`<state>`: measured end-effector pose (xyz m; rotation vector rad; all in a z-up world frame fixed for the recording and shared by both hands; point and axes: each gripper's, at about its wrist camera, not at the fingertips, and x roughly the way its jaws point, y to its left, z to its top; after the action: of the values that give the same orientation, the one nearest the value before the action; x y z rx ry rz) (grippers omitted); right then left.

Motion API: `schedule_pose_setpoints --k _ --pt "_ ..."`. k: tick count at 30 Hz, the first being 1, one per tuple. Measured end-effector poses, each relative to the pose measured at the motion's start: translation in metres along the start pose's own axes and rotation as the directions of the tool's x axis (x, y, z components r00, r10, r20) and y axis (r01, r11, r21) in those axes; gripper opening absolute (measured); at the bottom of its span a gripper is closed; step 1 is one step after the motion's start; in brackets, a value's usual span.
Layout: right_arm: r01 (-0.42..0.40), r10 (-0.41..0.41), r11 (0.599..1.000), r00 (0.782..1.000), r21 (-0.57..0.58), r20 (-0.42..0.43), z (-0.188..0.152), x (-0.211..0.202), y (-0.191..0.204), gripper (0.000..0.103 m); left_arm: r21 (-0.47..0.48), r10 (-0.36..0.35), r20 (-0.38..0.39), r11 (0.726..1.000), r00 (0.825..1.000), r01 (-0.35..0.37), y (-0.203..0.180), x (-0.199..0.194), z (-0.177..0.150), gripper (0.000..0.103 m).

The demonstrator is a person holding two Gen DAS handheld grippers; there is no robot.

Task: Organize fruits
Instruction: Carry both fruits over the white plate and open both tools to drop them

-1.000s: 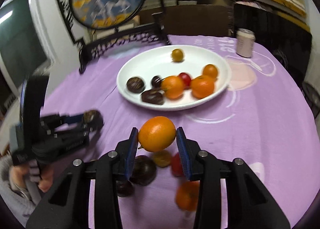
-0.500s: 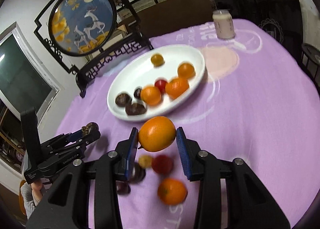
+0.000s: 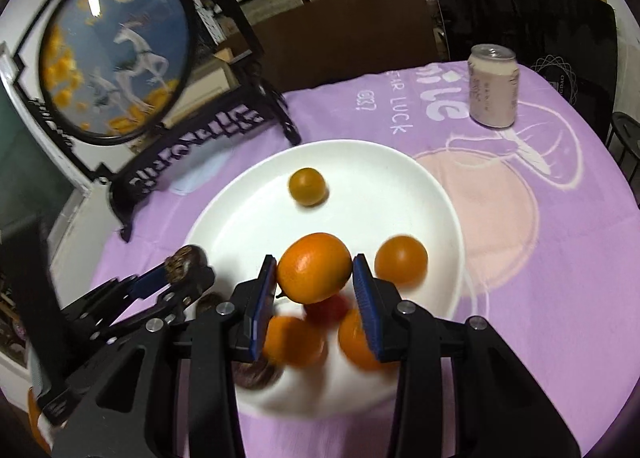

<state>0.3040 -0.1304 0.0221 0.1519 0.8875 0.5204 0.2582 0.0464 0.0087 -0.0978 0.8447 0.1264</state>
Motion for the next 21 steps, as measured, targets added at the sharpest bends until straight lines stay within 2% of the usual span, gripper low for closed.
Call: schedule_pose_setpoints --k 1,2,3,7,13,15,21 --pt "0.004 -0.004 1.0 1.0 0.011 -0.007 0.004 0.009 -0.001 0.042 -0.005 0.006 0.001 1.0 1.0 -0.006 0.002 0.003 0.0 0.046" --pt "0.009 -0.009 1.0 1.0 0.026 -0.018 0.007 0.014 -0.003 0.047 -0.007 0.016 0.002 1.0 1.0 -0.016 0.004 0.004 -0.001 0.058" --pt "0.009 -0.008 0.999 1.0 0.044 -0.026 0.009 0.016 -0.005 0.049 -0.009 0.018 0.006 1.0 1.0 -0.018 0.006 0.002 -0.003 0.061" --pt "-0.052 0.051 0.994 0.999 0.092 0.014 0.005 0.002 -0.011 0.049 -0.021 0.006 0.031 1.0 0.999 -0.005 0.011 -0.012 -0.004 0.061" --pt "-0.063 0.061 0.995 0.998 0.074 0.029 -0.026 -0.042 -0.015 0.05 0.003 0.049 0.049 0.999 0.998 -0.049 0.005 -0.036 -0.019 0.061" --pt "-0.071 0.067 0.993 0.997 0.098 0.045 -0.044 -0.062 -0.024 0.062 0.018 0.055 0.049 0.998 0.997 -0.056 0.003 -0.047 -0.03 0.061" --pt "-0.077 0.065 0.986 0.994 0.145 0.085 -0.093 -0.102 -0.047 0.063 0.045 0.05 0.043 0.998 0.998 -0.052 0.006 -0.083 -0.086 0.065"
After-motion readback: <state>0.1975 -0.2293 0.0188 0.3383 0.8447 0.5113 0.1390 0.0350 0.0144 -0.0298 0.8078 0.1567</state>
